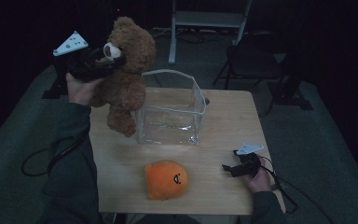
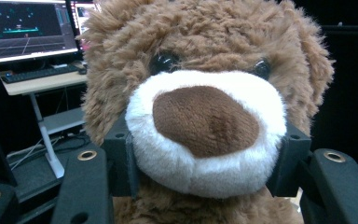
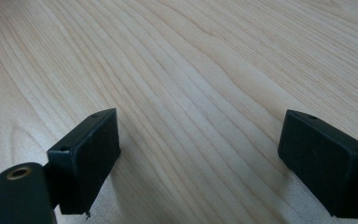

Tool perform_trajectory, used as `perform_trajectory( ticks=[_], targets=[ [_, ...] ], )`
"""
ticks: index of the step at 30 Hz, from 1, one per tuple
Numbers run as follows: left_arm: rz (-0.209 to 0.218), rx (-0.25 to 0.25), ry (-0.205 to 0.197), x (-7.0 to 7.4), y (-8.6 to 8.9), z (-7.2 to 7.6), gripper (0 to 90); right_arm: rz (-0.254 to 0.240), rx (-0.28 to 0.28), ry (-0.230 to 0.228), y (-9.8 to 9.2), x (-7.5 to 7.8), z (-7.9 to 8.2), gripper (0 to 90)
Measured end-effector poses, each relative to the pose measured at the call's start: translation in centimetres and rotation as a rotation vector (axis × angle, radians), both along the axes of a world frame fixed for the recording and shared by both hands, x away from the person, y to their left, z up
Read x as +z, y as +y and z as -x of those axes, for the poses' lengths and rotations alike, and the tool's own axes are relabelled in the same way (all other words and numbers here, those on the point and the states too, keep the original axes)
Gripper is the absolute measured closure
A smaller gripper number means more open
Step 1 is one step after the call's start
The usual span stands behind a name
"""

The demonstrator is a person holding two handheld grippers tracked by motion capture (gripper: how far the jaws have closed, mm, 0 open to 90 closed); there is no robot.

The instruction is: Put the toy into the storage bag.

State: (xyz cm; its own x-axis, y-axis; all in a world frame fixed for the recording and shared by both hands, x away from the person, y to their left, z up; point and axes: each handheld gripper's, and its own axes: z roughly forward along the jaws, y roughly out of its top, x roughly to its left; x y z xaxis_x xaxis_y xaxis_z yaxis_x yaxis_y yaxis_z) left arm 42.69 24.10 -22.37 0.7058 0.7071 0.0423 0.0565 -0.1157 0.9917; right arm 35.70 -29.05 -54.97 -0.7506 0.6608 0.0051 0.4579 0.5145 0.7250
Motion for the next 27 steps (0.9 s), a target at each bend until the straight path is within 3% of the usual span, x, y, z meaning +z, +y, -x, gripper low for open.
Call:
perform_trajectory(
  ticks=[27],
  targets=[
    [0.015,0.002,0.001,0.8,-1.5,-1.6,41.3,0.000,0.000,0.000,0.0,0.0,0.0,11.9]
  ],
)
